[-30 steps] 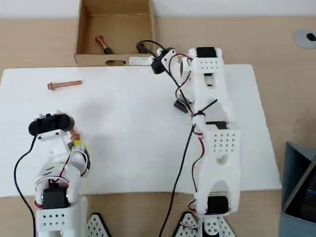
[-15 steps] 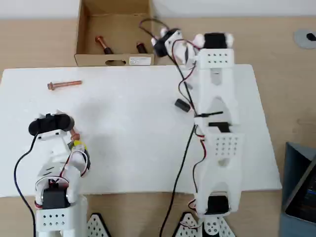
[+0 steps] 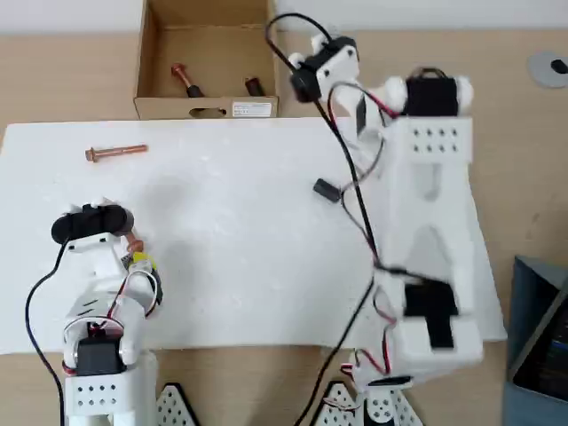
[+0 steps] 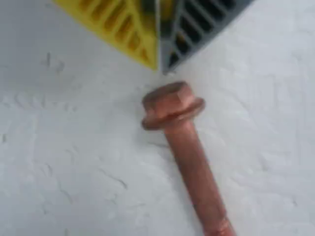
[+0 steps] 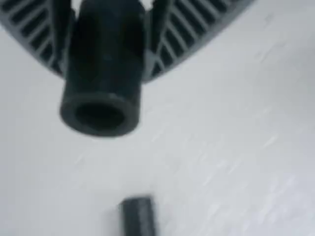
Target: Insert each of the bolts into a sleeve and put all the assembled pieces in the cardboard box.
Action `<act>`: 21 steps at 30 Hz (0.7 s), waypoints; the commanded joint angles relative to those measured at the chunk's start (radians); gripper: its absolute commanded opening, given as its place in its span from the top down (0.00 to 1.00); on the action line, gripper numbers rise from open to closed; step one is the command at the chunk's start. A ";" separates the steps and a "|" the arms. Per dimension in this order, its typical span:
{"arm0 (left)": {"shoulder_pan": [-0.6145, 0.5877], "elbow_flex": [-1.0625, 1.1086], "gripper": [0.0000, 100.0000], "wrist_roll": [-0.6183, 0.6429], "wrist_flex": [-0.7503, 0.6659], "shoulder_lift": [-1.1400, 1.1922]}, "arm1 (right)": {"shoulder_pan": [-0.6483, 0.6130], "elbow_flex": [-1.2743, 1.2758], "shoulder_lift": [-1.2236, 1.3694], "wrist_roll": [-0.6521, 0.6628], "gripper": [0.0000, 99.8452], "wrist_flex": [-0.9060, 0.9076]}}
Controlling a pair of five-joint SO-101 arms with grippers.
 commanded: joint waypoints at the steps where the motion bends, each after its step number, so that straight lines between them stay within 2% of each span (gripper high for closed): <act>1: -0.002 -0.006 1.00 -0.005 -0.002 -0.008 | 0.027 0.166 -0.197 -0.034 0.99 -0.005; 8: -0.009 -0.095 1.00 -0.005 0.008 -0.001 | 0.094 0.515 -0.435 -0.038 0.99 -0.075; 13: -0.009 -0.221 1.00 -0.005 0.087 0.024 | 0.139 0.720 -0.579 -0.037 0.99 -0.135; 21: -0.009 -0.546 0.99 0.003 0.103 0.409 | 0.139 0.866 -0.708 -0.037 0.99 -0.140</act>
